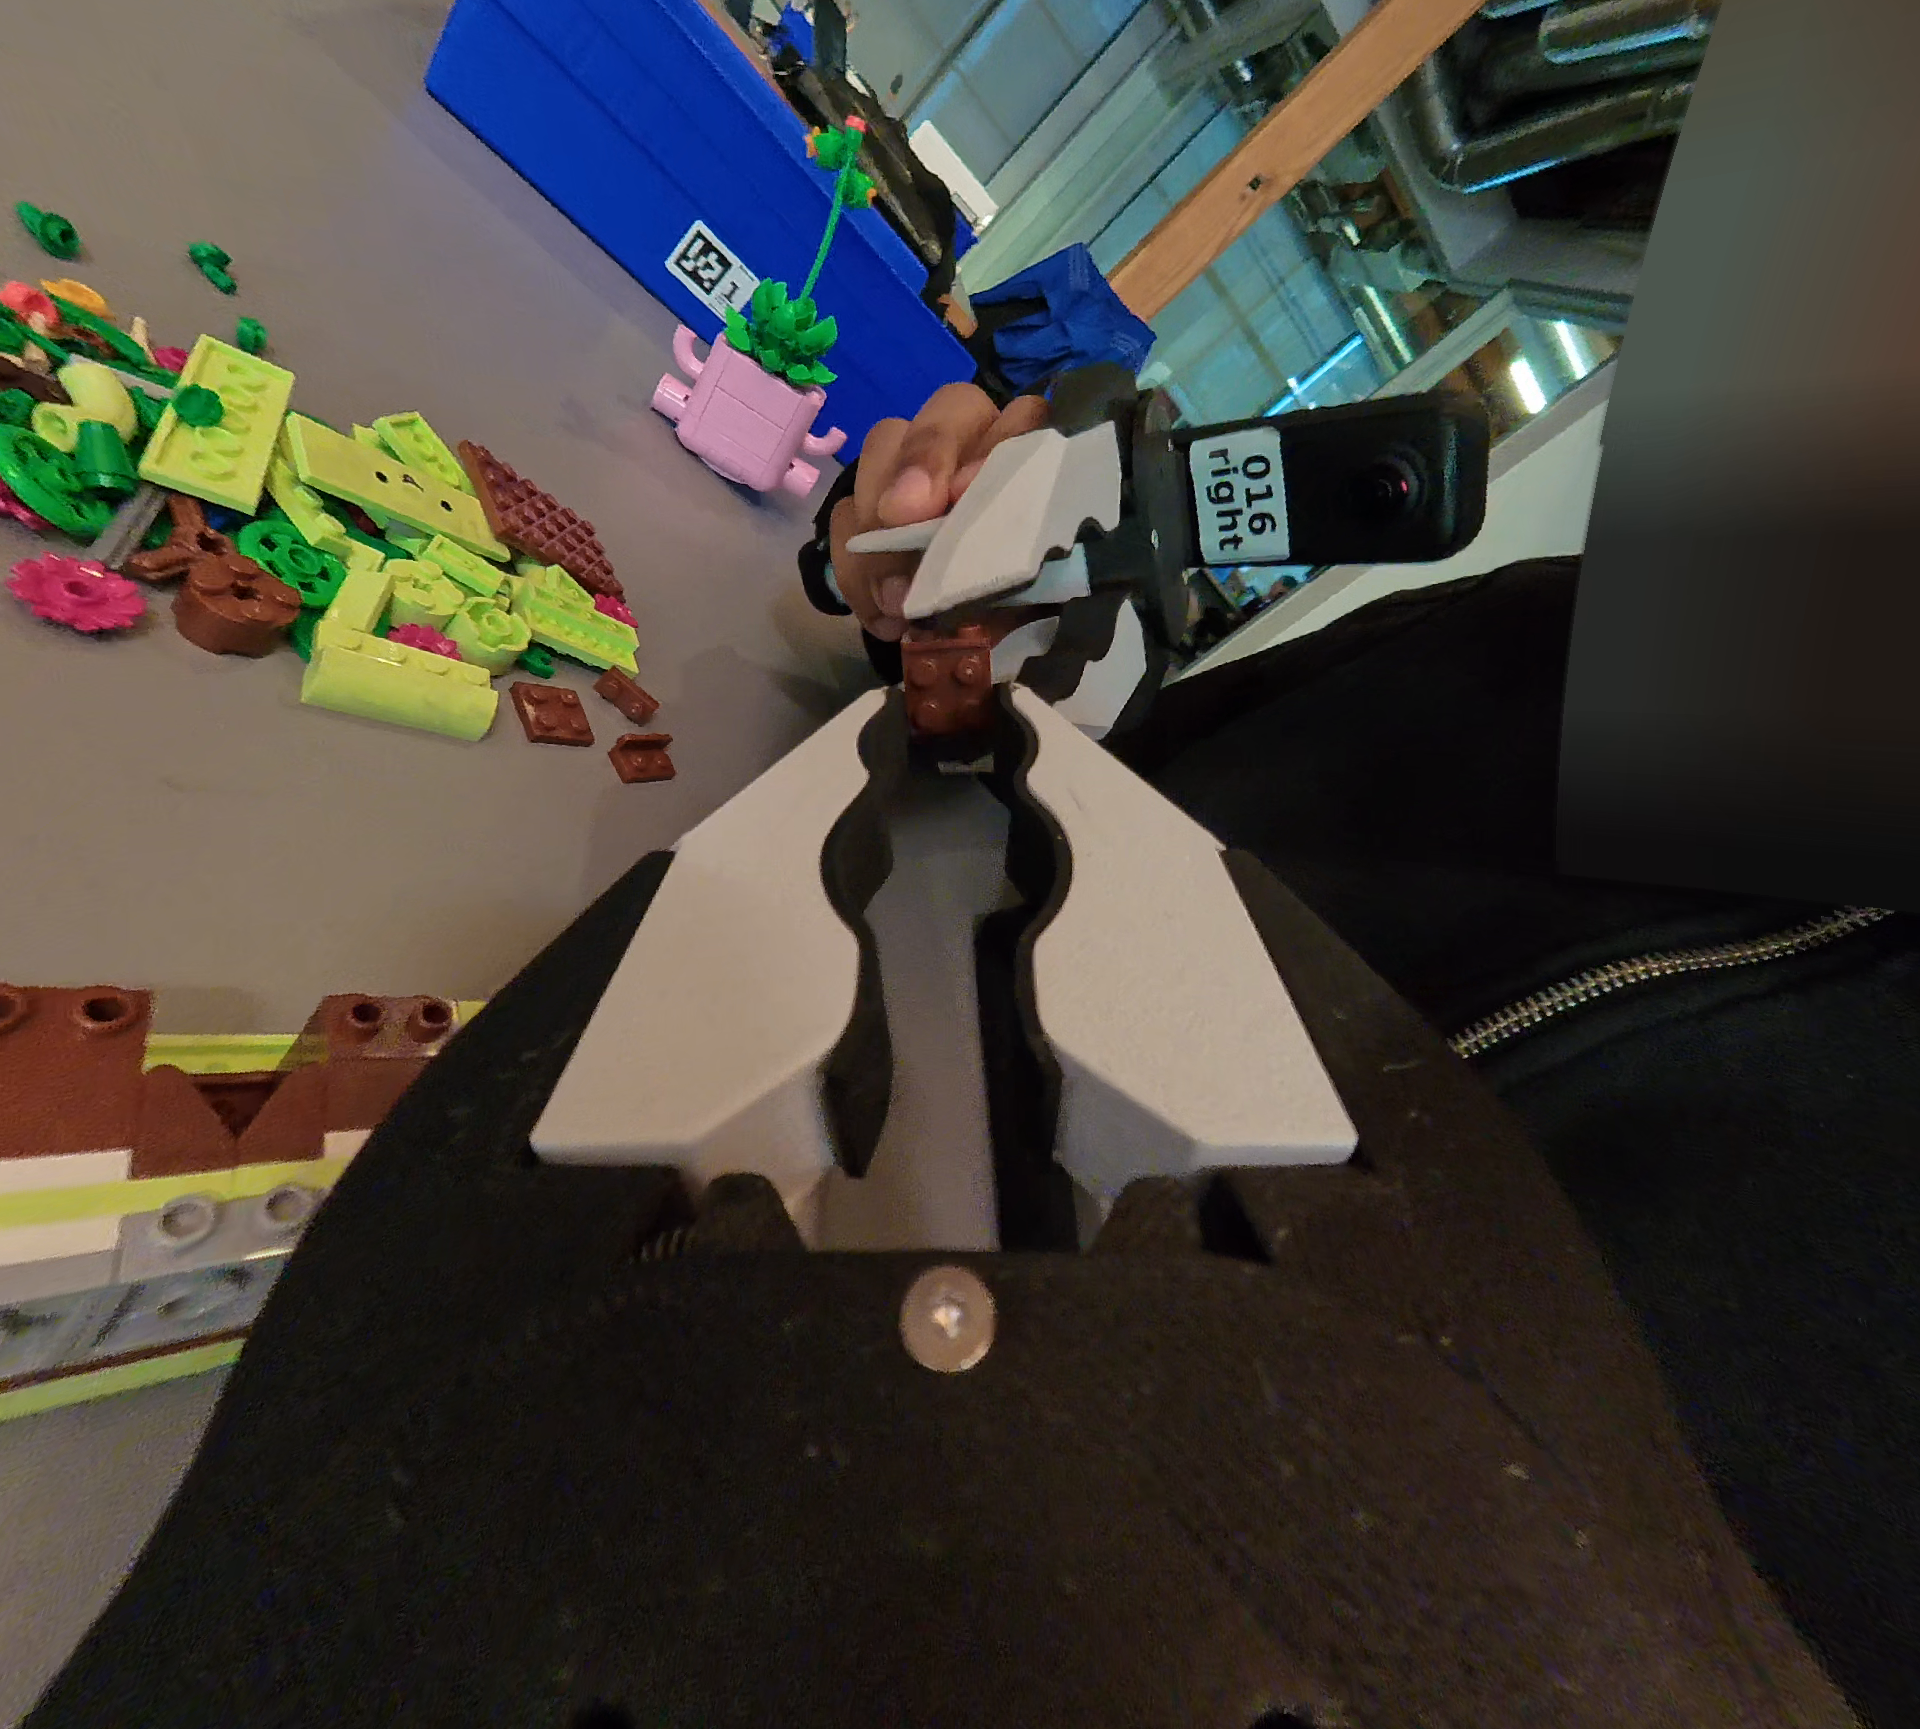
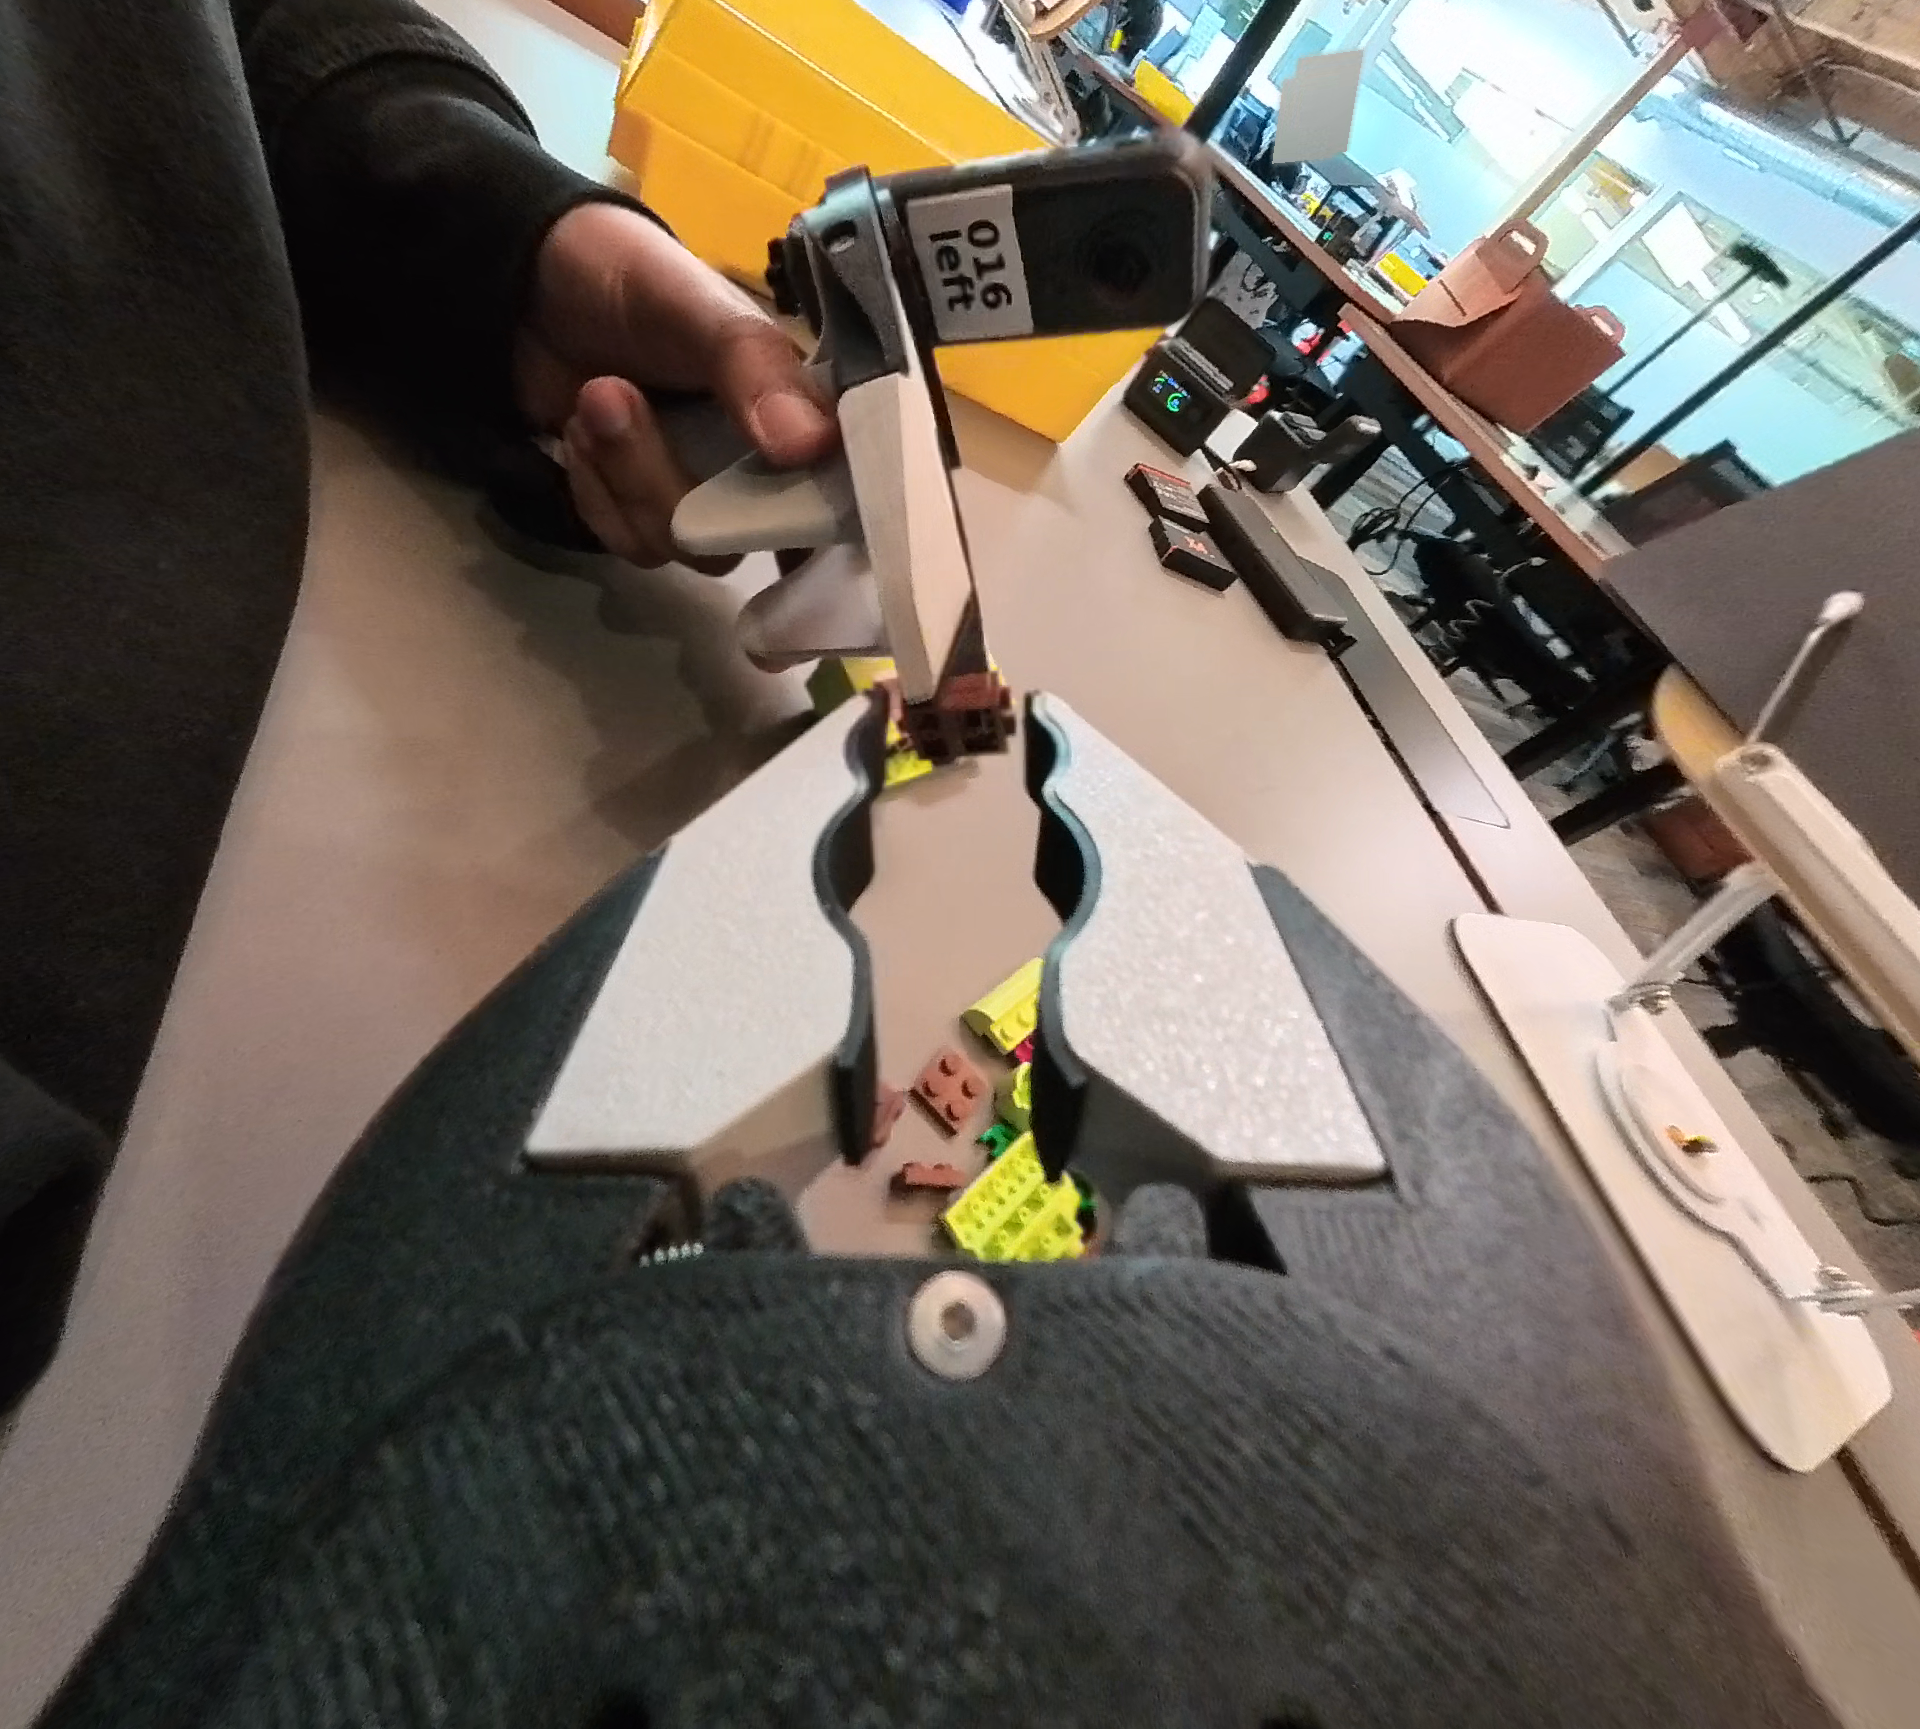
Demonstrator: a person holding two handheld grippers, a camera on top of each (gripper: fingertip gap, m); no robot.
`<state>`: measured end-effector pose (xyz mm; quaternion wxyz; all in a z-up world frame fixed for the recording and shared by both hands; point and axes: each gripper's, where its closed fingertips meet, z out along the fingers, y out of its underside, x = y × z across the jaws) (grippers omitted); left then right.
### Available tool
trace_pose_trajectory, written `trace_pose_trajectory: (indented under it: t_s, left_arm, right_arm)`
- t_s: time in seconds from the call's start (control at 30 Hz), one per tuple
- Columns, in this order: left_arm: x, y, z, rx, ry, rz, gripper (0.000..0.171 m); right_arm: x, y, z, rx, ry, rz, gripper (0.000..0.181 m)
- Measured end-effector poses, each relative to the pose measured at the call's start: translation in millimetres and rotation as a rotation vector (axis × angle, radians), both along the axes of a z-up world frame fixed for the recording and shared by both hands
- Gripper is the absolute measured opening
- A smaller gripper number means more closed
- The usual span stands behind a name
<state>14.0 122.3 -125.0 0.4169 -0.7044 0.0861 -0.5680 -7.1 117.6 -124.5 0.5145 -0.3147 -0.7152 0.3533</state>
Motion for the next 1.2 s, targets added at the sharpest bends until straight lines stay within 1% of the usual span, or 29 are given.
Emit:
trace_pose_trajectory:
  t_s: [0.07,0.13,0.17,0.23,0.3,0.37,0.43,0.5,0.57,0.7,0.8,1.0,1.2]
  left_arm:
    - [-4.0,2.3,-0.3,0.036,0.060,0.036,0.012]
    - [-9.7,5.2,-0.9,0.090,0.155,0.087,0.012]
    - [-12.7,6.9,-2.5,0.120,0.221,0.115,0.012]
    - [-18.8,10.4,-7.4,0.188,0.385,0.176,0.012]
    - [-24.1,13.9,-13.4,0.257,0.567,0.233,0.012]
    - [-28.4,16.8,-20.2,0.325,0.756,0.279,0.012]
    - [-29.7,17.4,-25.3,0.391,0.916,0.300,0.013]
    - [-29.5,17.4,-26.3,0.451,1.032,0.318,0.013]
    - [-30.5,18.2,-26.3,0.503,1.127,0.340,0.013]
    - [-32.5,19.2,-27.3,0.580,1.281,0.365,0.013]
    - [-31.8,19.0,-26.3,0.646,1.374,0.381,0.013]
    - [-30.2,18.6,-26.0,0.716,1.482,0.390,0.013]
    - [-28.5,17.2,-23.1,0.767,1.510,0.399,0.013]
  right_arm:
    - [0.5,3.4,0.2,-0.086,-0.014,0.008,0.034]
    - [1.9,10.1,4.3,-0.242,-0.028,0.018,0.039]
    - [2.2,14.6,8.1,-0.340,-0.028,0.018,0.038]
    - [0.8,25.1,12.6,-0.547,-0.041,0.011,0.036]
    - [-3.4,35.6,7.8,-0.754,-0.090,-0.016,0.032]
    - [-7.6,40.0,-2.2,-0.952,-0.160,-0.031,0.041]
    - [-8.9,34.9,-6.0,-1.097,-0.213,0.011,0.040]
    - [-9.8,27.5,-4.7,-1.175,-0.229,0.063,0.036]
    - [-10.6,20.5,-7.6,-1.168,-0.260,0.080,0.028]
    - [-12.1,14.0,-12.1,-1.058,-0.271,0.054,0.020]
    - [-12.3,16.2,-13.9,-0.993,-0.264,0.019,0.007]
    - [-10.9,16.2,-16.0,-0.979,-0.276,0.017,0.006]
    - [-9.2,14.5,-14.1,-0.998,-0.287,0.033,0.005]
